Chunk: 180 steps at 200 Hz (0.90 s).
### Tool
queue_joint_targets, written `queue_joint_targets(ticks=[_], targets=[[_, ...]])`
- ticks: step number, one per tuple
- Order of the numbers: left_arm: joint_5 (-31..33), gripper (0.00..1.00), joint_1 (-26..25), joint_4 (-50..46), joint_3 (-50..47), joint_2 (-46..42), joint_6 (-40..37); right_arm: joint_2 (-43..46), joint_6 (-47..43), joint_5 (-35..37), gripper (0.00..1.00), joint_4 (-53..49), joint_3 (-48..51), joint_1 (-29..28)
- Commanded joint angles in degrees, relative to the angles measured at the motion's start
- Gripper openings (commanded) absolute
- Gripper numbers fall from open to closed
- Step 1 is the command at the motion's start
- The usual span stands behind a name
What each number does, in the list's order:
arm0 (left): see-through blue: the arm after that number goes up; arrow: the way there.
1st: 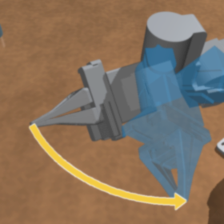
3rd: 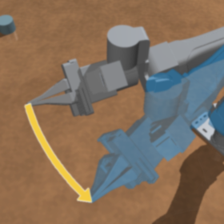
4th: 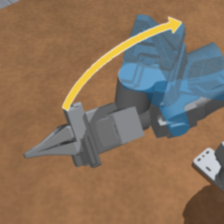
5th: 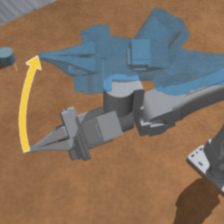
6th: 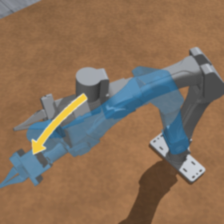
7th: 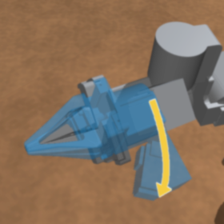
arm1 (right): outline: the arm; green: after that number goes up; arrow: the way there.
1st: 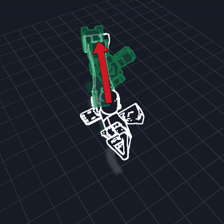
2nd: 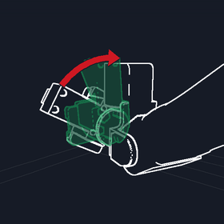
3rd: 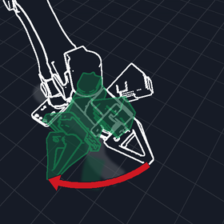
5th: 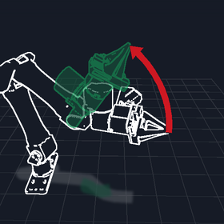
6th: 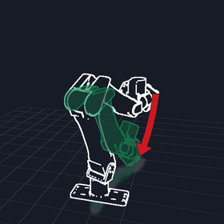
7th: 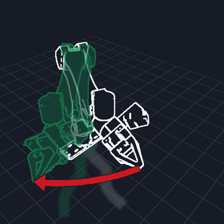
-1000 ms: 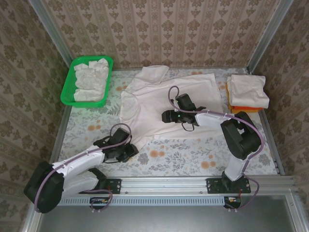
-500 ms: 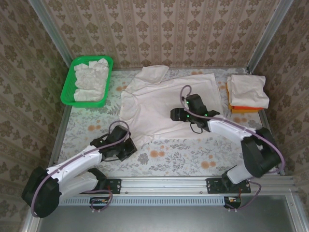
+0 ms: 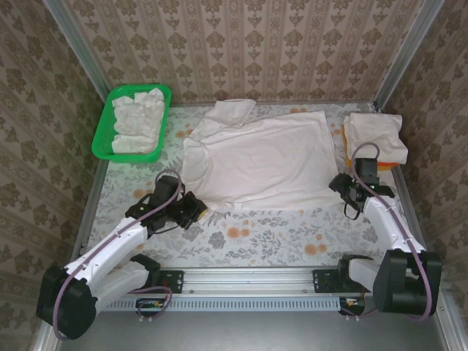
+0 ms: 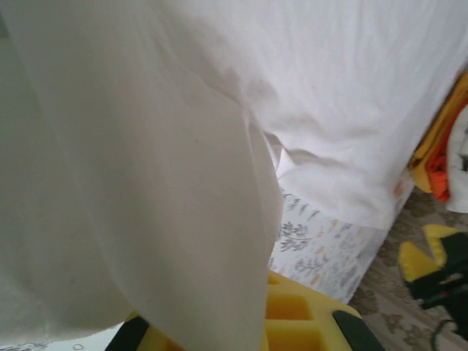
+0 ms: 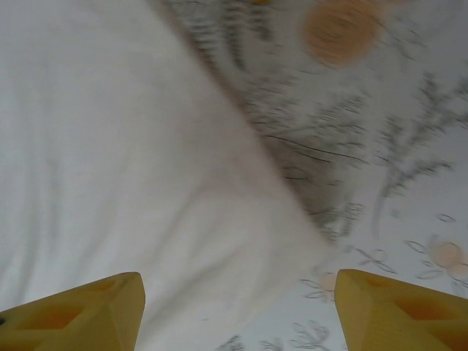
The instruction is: Fold and stack the t-shirts
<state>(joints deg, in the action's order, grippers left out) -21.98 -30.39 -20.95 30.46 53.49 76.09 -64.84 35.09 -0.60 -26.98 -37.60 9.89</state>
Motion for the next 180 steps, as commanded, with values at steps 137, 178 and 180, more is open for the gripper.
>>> queue_joint_targets(ticks=[137, 178, 180], targets=[[0.1, 0.00, 6.7, -7.7, 1.1, -5.2, -4.6, -6.0, 2.0, -8.1, 0.00, 1.3, -1.1, 5.5], [0.5, 0.00, 9.4, -12.3, 7.3, -2.5, -12.0, -2.2, 2.1, -8.8, 0.00, -1.1, -3.9, 5.5], [0.5, 0.00, 9.4, -12.6, 7.7, -2.2, -12.4, -2.3, 2.0, -8.9, 0.00, -1.2, -4.1, 5.6]])
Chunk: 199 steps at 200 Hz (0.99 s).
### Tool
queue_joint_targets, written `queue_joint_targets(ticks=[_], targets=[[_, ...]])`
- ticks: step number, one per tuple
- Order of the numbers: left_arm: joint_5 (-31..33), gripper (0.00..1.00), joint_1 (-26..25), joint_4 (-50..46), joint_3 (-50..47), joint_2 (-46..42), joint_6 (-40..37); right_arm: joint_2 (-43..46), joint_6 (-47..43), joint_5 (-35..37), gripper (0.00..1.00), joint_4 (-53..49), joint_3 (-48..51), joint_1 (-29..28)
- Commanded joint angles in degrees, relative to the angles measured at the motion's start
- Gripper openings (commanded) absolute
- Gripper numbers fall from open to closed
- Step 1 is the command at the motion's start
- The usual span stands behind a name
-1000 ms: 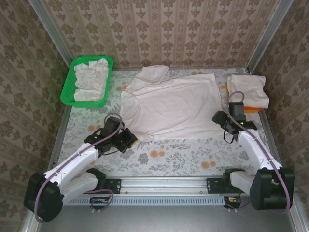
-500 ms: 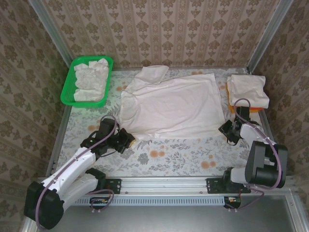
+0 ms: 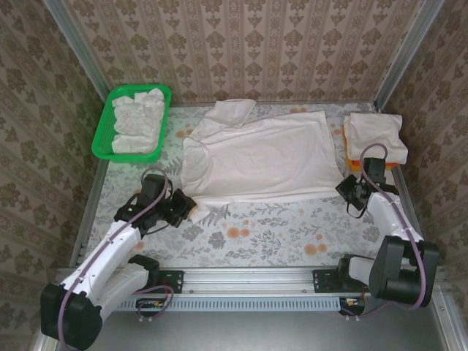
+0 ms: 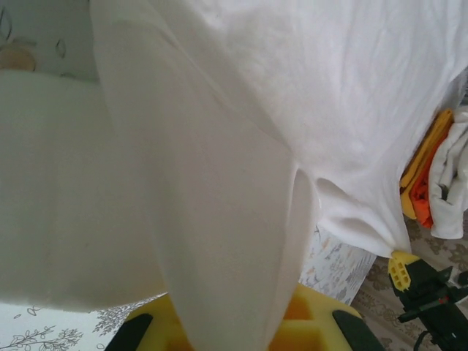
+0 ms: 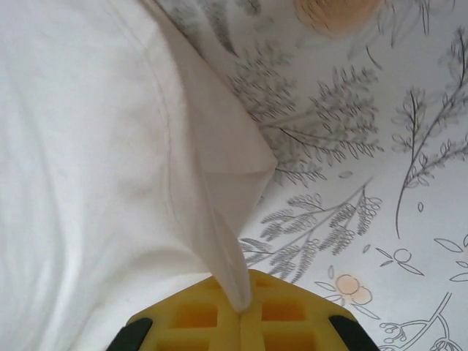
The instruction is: Fold and stack the t-shirts
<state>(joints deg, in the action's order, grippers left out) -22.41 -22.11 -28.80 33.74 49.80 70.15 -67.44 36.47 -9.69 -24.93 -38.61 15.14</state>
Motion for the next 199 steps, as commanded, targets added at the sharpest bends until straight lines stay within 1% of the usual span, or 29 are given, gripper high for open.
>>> queue_joint_targets(ticks=[1, 22, 37, 56, 89, 120, 151, 174, 199], targets=[[1.0, 0.00, 1.2, -4.9, 4.6, 1.5, -6.7, 0.3, 0.6, 0.2, 0.00, -3.3, -3.1, 0.3], [0.1, 0.00, 2.3, -7.3, 7.5, 3.4, -11.8, 0.3, 0.1, 0.5, 0.00, -3.9, -4.0, 0.2], [-1.9, 0.00, 3.8, -9.3, 9.0, 5.2, -15.5, 0.1, -0.4, 0.7, 0.00, -4.1, -4.5, 0.3], [-2.3, 0.00, 4.5, -11.9, 10.7, 6.4, -18.0, -0.4, -0.8, 0.3, 0.00, -4.4, -5.0, 0.2], [-4.2, 0.00, 5.0, -10.3, 9.3, 7.2, -17.9, -2.1, -1.2, -1.9, 0.00, -3.3, -5.4, 0.3], [-6.3, 0.00, 6.7, -6.7, 7.0, 9.8, -16.7, -6.6, -2.0, -2.5, 0.00, -1.6, -8.2, -0.1], [-5.3, 0.00, 7.9, -5.4, 6.9, 14.2, -18.6, -11.7, -2.4, -2.7, 0.00, -1.0, -11.0, -0.6], [-5.3, 0.00, 7.9, -5.5, 6.7, 16.3, -19.6, -11.9, -2.5, -2.6, 0.00, -0.8, -10.7, -0.9], [-5.8, 0.00, 7.7, -5.5, 5.9, 15.6, -18.7, -11.7, -2.4, -2.7, 0.00, -0.9, -9.6, -0.9]])
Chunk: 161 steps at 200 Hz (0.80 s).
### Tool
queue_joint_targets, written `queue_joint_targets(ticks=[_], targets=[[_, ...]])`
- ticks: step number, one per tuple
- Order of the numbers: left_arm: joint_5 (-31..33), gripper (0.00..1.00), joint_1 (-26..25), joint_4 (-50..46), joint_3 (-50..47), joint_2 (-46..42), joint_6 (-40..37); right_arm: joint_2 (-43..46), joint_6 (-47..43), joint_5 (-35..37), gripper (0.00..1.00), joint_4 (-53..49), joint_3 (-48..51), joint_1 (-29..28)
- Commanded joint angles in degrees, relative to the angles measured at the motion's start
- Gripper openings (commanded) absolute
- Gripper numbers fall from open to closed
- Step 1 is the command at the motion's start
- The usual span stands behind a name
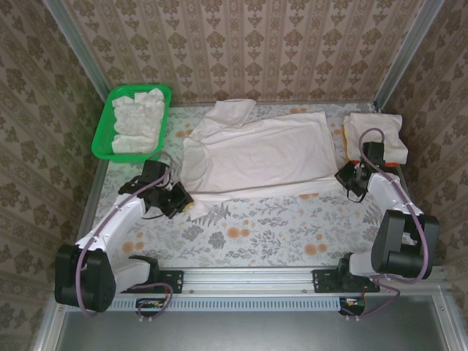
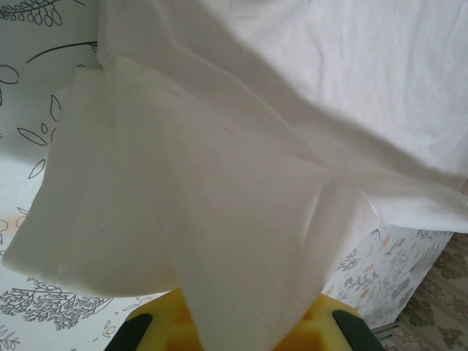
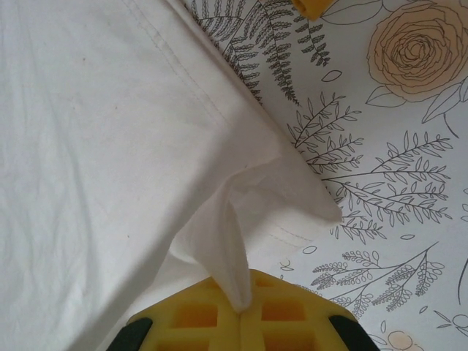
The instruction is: Fold and stack the t-shirts
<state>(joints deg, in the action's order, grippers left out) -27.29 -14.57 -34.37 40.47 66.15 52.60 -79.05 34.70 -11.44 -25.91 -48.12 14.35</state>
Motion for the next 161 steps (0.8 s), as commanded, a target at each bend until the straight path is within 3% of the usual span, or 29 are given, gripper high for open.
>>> queue_joint_targets(ticks=[1, 44, 103, 161], targets=[[-0.9, 0.00, 0.2, 0.1, -0.8, -0.8, -1.1, 0.0, -0.6, -1.0, 0.00, 0.1, -0.1, -0.1], [-0.6, 0.00, 2.3, 0.5, 2.3, -0.6, -1.5, 0.1, 0.5, -1.5, 0.00, 1.6, -2.5, -0.4], [1.2, 0.00, 5.0, -5.8, 15.0, 9.2, -12.1, -7.9, 1.2, -0.8, 0.00, 2.8, -9.7, -1.7], [0.8, 0.00, 5.4, -8.7, 24.8, 18.0, -16.7, -14.8, 1.4, 0.1, 0.00, 3.1, -16.6, -2.9]])
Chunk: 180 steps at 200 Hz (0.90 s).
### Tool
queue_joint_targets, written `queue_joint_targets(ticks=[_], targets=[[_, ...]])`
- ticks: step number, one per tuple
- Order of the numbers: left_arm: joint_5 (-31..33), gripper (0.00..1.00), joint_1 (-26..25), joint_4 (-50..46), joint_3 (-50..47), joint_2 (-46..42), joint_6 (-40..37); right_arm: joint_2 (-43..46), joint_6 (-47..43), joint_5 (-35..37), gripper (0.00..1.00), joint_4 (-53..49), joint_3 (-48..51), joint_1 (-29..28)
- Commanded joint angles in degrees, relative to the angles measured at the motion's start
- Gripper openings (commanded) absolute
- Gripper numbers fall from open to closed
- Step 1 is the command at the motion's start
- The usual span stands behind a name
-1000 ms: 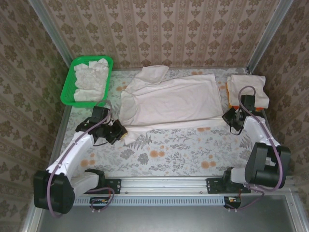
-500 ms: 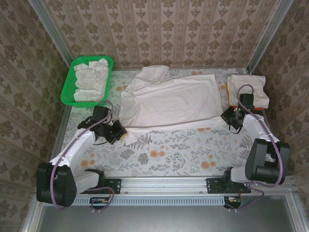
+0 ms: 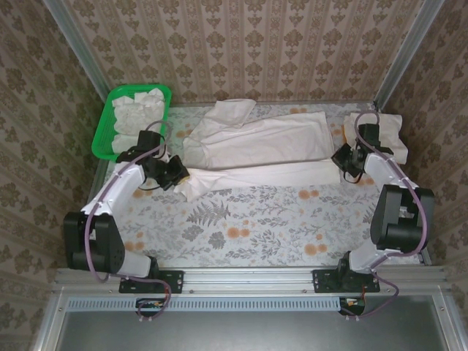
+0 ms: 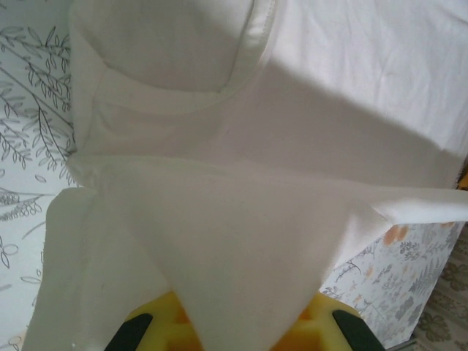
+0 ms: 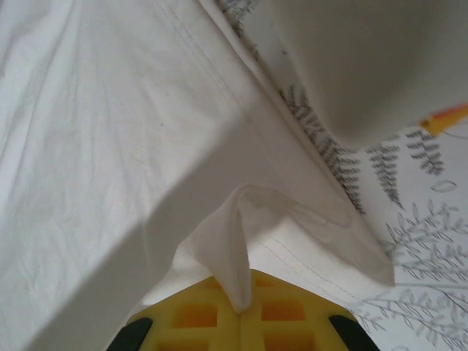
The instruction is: Fold and stack the t-shirts
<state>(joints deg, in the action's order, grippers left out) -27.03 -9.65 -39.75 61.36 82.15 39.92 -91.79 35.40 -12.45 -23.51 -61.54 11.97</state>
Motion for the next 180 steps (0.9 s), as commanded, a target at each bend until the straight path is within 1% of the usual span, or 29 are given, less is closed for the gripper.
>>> queue_joint_targets(ticks=[1, 55, 136, 180], targets=[[0.6, 0.00, 0.5, -3.3, 4.1, 2.1, -4.0, -2.2, 0.7, 1.1, 0.00, 0.7, -3.3, -0.5], [1.8, 0.00, 0.9, -4.3, 9.3, 6.7, -5.8, -6.7, 0.1, 1.6, 0.00, 0.8, -6.8, -0.5], [1.7, 0.00, 1.7, -4.3, 13.4, 10.8, -6.7, -12.7, 0.0, 1.6, 0.00, 0.2, -12.6, -0.5], [1.8, 0.00, 1.9, -4.2, 13.0, 12.1, -6.9, -14.8, -0.4, 1.4, 0.00, 0.0, -14.2, -0.5]])
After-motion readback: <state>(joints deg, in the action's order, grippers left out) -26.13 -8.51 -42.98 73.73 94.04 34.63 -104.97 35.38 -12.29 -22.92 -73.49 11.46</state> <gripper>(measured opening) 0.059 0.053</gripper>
